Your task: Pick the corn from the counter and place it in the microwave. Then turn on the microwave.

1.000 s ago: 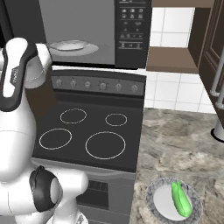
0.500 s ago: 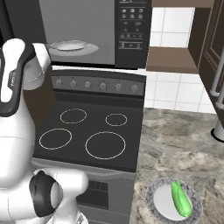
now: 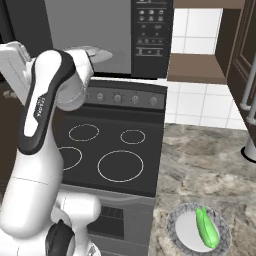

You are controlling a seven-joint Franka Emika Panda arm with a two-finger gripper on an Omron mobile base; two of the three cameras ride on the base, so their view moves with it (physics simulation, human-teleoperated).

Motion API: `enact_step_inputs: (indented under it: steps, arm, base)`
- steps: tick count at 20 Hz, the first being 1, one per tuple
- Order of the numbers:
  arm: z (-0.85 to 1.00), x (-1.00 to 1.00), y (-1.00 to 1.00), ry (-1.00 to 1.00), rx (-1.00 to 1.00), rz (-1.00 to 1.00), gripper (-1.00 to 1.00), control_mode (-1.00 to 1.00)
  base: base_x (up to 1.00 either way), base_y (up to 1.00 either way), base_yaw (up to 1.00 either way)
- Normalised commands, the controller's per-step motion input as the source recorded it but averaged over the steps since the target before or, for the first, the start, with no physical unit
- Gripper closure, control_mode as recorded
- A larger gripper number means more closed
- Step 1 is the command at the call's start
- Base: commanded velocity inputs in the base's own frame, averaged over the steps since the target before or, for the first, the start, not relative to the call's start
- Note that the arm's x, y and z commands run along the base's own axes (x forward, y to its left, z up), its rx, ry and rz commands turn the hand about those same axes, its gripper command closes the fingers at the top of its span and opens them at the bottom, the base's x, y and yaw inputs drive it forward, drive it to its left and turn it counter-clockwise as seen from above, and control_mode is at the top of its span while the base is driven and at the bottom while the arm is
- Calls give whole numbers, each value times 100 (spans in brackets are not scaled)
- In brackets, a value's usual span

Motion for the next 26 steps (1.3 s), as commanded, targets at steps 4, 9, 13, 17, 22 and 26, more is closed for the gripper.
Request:
enact_step_inputs:
  steps: [4, 9, 13, 17, 22, 26]
  arm:
    - [0, 11, -85, -11, -24, 0, -100, -100]
    - [-8, 13, -85, -7, -18, 0, -100, -100]
    - [-12, 0, -94, -4, -13, 0, -100, -100]
    - [-23, 9, -87, 0, -9, 0, -100, -100]
    - [-37, 21, -77, 0, -14, 0, -100, -100]
    - [-58, 31, -64, 0, -20, -3, -100, -100]
  base:
    - [0, 0, 0]
    - [0, 0, 0]
    - [0, 0, 0]
    - [0, 0, 0]
    - [0, 0, 0]
    - [0, 0, 0]
